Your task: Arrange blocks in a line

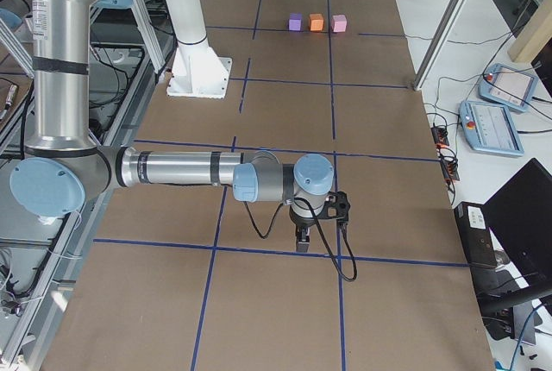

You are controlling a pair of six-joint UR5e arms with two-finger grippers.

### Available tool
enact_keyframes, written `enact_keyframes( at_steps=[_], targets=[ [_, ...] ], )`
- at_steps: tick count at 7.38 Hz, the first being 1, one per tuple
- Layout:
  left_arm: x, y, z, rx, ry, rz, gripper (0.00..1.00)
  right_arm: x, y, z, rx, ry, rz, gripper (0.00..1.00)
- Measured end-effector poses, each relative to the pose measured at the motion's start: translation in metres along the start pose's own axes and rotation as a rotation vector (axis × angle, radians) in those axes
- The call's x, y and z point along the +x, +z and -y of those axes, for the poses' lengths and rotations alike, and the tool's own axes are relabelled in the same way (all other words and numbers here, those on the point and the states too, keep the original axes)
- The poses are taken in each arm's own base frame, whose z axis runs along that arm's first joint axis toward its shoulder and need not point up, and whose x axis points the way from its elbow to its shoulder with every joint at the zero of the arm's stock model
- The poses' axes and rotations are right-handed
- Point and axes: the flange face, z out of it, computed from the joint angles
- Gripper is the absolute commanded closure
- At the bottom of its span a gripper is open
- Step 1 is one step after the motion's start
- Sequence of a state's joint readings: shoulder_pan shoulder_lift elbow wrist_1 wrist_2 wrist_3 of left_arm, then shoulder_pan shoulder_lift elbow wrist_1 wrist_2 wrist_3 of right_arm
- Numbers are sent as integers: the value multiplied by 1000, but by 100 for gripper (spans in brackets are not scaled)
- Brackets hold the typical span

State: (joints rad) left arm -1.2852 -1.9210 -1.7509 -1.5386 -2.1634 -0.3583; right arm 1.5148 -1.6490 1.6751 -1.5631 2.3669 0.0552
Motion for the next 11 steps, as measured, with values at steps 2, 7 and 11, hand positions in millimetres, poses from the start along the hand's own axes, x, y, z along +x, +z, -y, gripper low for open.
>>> enact_keyframes(
  at_steps=[2, 7, 11],
  targets=[
    [-84, -16, -19, -40, 35, 48, 0, 0, 0, 0, 0, 0, 0, 0],
    [-241, 49, -166, -234, -103, -71, 0, 0, 0, 0, 0, 1, 0, 0],
    [-250, 60, -181, -254, -115, -77, 0, 0, 0, 0, 1, 0, 0, 0]
  ],
)
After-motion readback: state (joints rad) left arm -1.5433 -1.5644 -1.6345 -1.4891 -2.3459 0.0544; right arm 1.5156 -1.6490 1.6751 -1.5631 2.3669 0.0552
